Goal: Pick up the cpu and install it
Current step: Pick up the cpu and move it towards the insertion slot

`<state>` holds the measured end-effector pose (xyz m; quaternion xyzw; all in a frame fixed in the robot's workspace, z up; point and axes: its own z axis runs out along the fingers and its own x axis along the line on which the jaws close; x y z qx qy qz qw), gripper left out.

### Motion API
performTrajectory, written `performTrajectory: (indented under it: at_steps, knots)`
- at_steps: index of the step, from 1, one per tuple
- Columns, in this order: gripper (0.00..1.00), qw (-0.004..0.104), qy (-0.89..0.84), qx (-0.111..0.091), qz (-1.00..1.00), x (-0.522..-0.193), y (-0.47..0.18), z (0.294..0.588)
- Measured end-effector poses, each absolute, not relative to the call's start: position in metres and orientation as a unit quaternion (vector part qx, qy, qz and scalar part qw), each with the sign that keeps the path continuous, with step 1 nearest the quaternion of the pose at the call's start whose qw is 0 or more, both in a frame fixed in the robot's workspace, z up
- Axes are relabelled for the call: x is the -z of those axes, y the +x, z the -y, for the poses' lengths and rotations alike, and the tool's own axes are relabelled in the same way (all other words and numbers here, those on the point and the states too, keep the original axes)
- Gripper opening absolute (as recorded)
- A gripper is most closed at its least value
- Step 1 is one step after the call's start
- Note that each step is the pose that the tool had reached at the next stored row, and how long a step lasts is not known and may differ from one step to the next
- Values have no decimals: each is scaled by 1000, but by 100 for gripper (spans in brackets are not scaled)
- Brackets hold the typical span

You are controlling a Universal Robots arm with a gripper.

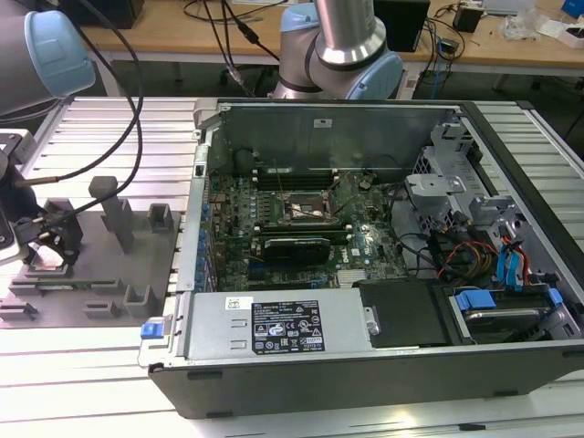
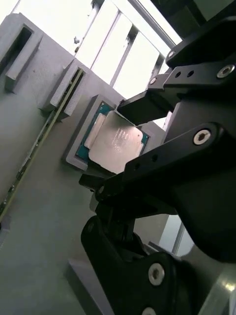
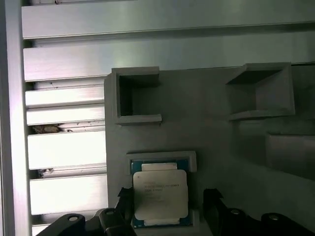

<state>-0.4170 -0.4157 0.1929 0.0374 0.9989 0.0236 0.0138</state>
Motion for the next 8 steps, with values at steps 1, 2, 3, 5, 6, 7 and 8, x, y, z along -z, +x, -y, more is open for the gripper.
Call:
performTrajectory:
  at_steps: [1,2,3,5,6,7,8]
  knots:
    - [68,14,37,-24,-999,-192,-417,414]
    - [68,14,37,-24,-999,-191,-417,413]
    - [68,14,37,-24,-999,-191,-418,412]
    - [68,14,37,-24,-999,-190,-420,411]
    - [68,14,37,-24,-999,-190,-422,411]
    - [68,14,37,-24,-999,-190,-423,411]
    - [68,14,37,-24,-999,-189,-423,411]
